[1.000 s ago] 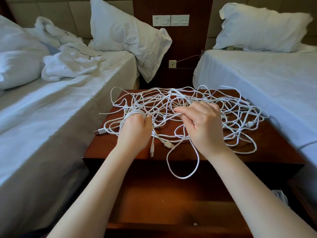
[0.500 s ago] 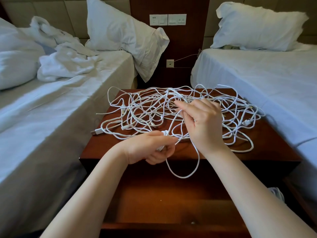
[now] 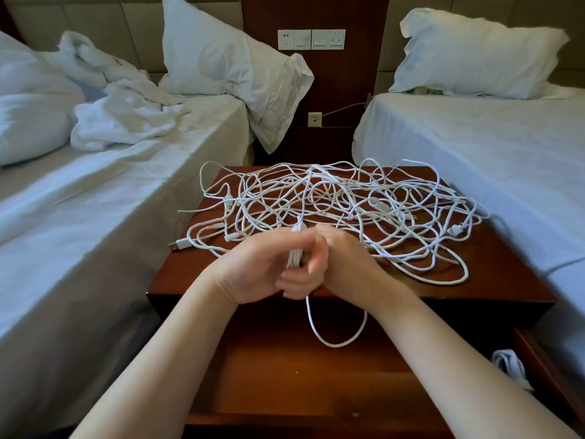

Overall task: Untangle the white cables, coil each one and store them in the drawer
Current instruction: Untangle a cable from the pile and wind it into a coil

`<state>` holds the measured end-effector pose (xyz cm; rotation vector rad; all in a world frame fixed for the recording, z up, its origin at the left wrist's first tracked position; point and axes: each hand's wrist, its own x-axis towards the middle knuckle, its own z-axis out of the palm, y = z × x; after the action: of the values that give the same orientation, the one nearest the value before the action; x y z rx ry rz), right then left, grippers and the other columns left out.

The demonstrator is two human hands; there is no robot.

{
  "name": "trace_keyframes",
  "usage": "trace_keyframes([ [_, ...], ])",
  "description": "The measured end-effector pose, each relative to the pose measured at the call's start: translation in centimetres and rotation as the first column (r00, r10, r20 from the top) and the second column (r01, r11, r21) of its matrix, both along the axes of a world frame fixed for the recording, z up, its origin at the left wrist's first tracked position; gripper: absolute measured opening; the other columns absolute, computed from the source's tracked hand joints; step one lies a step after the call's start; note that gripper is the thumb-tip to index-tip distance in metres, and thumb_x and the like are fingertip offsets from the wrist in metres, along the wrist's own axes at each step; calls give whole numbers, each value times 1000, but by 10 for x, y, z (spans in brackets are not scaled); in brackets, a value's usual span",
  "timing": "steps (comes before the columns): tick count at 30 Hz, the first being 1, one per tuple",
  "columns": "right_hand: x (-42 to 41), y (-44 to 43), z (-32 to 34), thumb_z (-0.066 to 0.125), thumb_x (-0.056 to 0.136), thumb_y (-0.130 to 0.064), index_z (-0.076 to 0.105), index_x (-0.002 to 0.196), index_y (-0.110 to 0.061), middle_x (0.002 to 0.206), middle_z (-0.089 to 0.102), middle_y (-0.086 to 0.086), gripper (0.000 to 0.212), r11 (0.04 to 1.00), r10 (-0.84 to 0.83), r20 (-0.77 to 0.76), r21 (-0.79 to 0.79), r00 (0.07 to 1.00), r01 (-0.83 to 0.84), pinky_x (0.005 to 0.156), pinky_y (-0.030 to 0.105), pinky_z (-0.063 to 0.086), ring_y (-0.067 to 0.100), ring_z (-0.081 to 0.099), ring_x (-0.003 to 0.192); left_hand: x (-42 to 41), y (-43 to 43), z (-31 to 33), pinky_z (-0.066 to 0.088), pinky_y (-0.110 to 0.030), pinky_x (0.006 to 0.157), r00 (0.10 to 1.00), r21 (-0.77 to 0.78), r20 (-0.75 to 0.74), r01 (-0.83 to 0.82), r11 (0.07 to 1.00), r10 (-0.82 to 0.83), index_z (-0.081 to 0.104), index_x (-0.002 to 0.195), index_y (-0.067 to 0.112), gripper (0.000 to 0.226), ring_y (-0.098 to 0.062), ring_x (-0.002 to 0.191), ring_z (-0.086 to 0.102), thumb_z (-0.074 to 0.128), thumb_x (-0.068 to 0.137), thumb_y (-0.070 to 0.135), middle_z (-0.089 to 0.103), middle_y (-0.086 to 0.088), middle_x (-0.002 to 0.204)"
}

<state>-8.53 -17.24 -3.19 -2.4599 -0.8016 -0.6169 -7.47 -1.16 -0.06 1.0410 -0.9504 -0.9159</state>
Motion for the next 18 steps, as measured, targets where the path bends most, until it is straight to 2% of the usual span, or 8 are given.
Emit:
trace_keyframes([
  [3,-2,1,-2,53,91,-6,62,81,0,76,64,13,15,1000,2,-215,16,977,1,66,41,47,27,59,72,4,1,0,36,-17,47,991,-152,-114,-85,985,68,58,75,8,34,-4,46,38,53,94,36,39,6,53],
  [7,-1,7,2,51,98,-28,55,75,-18,71,63,1,26,1000,3,-313,-22,950,-10,68,38,48,15,58,67,10,1,0,37,-19,49,942,-312,-232,-307,899,241,61,77,7,37,-7,48,41,45,94,36,44,4,55],
  [9,-1,9,2,48,100,-35,50,74,-24,71,62,-2,28,999,-14,-329,-48,944,-2,68,37,48,13,56,68,12,-1,-1,40,-20,51,874,-321,-284,-473,820,393,62,74,9,43,-8,50,41,37,95,37,44,3,55],
  [11,-2,9,3,46,100,-38,54,79,-20,70,62,-3,29,999,-21,-338,-48,941,6,69,39,48,13,56,67,13,-3,-1,40,-21,54,779,-313,-313,-625,715,543,62,73,11,44,-9,52,40,33,94,37,43,3,56],
  [15,1,5,5,48,100,-36,67,98,-17,63,55,-14,27,999,-21,-412,14,911,30,65,30,43,1,53,61,12,-5,1,44,-23,63,631,-324,-336,-775,543,700,53,87,7,24,-13,61,47,40,88,28,49,0,66],
  [18,1,3,4,50,100,-36,70,108,-19,82,68,-13,28,996,4,-430,82,903,35,73,27,48,-2,60,75,14,-6,1,45,-24,65,491,-310,-318,-862,400,811,51,88,6,17,-13,64,49,38,95,14,53,-1,66],
])
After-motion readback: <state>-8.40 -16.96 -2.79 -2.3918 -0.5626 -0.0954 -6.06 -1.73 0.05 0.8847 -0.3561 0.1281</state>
